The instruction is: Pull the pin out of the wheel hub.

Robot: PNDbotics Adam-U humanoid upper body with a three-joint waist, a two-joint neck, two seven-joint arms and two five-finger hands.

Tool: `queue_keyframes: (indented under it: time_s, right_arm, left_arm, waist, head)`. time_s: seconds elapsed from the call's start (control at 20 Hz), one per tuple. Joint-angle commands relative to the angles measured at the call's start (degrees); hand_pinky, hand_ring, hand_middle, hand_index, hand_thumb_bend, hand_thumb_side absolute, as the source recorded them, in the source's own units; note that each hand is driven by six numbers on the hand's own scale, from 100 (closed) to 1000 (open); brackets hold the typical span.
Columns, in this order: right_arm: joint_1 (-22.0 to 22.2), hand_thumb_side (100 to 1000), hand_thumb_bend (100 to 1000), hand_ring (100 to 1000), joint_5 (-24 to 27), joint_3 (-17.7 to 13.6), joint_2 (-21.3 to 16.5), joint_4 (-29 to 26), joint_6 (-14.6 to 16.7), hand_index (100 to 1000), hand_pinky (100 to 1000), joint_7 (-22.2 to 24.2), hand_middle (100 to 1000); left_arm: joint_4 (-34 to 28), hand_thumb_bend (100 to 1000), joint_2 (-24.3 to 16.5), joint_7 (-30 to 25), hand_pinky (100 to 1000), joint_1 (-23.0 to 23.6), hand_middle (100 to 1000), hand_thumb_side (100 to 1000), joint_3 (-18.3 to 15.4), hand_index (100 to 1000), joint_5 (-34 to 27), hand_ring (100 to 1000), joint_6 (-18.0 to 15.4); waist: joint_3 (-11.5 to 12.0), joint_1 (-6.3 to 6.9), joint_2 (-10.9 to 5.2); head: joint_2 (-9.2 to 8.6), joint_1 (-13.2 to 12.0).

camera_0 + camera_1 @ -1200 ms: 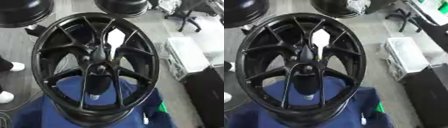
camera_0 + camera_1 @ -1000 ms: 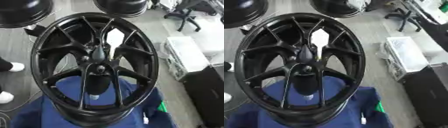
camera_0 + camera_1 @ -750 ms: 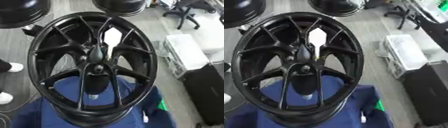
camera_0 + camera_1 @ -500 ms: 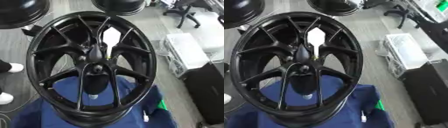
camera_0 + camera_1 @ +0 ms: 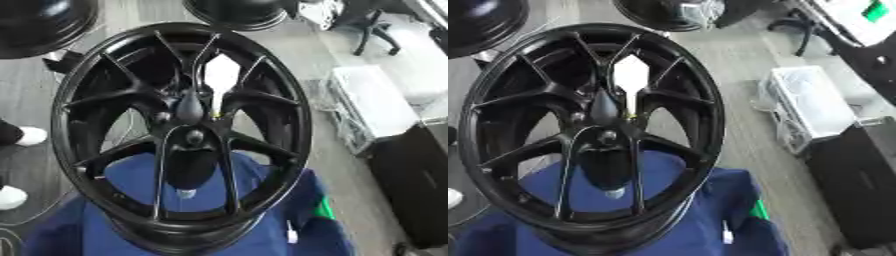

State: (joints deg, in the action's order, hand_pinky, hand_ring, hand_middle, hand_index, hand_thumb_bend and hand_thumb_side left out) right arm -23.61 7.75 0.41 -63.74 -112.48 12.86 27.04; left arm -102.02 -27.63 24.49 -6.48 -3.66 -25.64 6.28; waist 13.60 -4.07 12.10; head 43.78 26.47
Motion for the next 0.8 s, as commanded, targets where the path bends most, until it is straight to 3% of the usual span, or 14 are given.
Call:
queue_keyframes:
  time_s: [0.05, 0.15, 0.4, 0.8]
  right_arm:
    - [-2.1, 262, 100, 805, -5.5, 2.0, 1.0, 1.7, -0.6, 929, 946, 2.4, 796]
    - [-3.2, 295, 100, 811, -8.8, 3.6, 2.6, 3.2, -0.6, 930, 949, 3.5, 800]
    - [-4.8, 268, 100, 817, -14.8, 5.9, 6.4, 5.7, -0.5, 931, 947, 4.2, 804]
    - [-6.0, 264, 100, 821, -19.6, 7.8, 9.5, 6.2, -0.9, 936, 945, 3.5, 807]
  left_arm:
    - [-0.5, 100, -1.2, -0.1, 681, 0.1, 741, 767, -0.1, 773, 0.1, 800, 0.0]
    - [-0.4, 100, -1.3, -0.1, 682, 0.2, 741, 768, -0.2, 772, 0.1, 801, 0.0]
    - [0.0, 100, -1.4, 0.3, 682, 1.0, 741, 770, -0.4, 772, 0.0, 801, -0.1]
    - [0.1, 100, -1.6, 0.4, 683, 1.6, 742, 769, -0.6, 772, 0.0, 802, -0.2]
  waist:
    - [-0.2, 0.19, -1.31]
    - [-0.4, 0.11, -1.44]
    - [-1.1, 0.05, -1.85]
    - [-1.8, 0.33, -2.26]
  head:
    - [0.34, -0.5]
    - [0.34, -0.7]
    - [0.34, -2.0]
    - [0.34, -2.9]
